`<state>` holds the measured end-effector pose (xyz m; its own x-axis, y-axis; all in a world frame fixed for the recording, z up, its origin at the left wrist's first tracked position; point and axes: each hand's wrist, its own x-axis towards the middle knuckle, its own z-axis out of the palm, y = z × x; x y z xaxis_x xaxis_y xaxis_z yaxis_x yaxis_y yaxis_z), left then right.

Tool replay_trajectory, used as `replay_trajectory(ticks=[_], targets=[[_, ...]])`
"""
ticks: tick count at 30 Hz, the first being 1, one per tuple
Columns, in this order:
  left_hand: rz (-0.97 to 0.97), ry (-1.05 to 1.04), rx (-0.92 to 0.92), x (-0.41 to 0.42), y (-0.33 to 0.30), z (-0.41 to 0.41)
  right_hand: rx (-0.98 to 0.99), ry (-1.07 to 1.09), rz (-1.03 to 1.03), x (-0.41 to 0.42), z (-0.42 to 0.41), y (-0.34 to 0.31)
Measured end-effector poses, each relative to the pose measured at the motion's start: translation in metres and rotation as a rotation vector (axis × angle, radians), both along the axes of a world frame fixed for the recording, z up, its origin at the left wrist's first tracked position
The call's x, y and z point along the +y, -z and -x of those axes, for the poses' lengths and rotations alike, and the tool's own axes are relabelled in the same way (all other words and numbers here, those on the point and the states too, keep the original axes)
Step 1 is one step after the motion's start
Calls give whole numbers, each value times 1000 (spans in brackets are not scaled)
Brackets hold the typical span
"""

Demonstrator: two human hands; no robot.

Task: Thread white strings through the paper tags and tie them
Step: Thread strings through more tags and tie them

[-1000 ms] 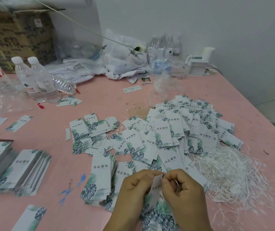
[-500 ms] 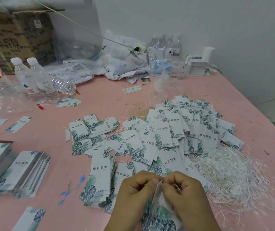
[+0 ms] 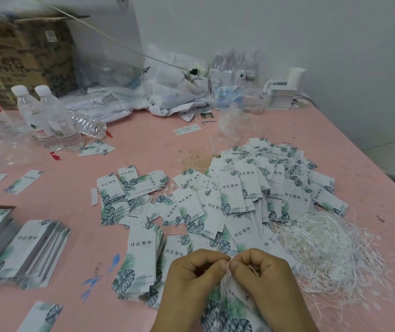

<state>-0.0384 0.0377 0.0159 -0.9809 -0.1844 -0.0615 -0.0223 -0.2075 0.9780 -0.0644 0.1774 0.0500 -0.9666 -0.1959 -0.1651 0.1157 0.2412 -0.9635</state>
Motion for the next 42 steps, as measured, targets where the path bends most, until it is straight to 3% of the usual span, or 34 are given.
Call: replay_trajectory(ticks=[9, 12, 15, 19, 27, 32, 35, 39, 42], targets=[[69, -96, 10, 1, 5, 0, -18, -36, 72, 3, 3, 12], [-48, -155, -51, -6, 6, 4, -121, 5, 290, 12, 11, 15], [-310, -218, -79, -14, 5, 9, -259, 78, 581, 20, 21, 17], [-534, -271, -17, -16, 0, 13, -357, 121, 771, 26, 27, 14], [-628, -256, -4, -18, -5, 12, -378, 130, 870, 31, 31, 13], [-797, -165, 66, -20, -11, 7, -346, 57, 893, 28, 25, 8], [-700, -122, 90, -20, -10, 6, -250, 24, 776, 22, 21, 14], [-244, -95, 112, -10, -5, 4, -74, 14, 530, 19, 18, 24], [-115, -72, 121, -1, -1, 0, 29, 46, 425, 21, 18, 27]])
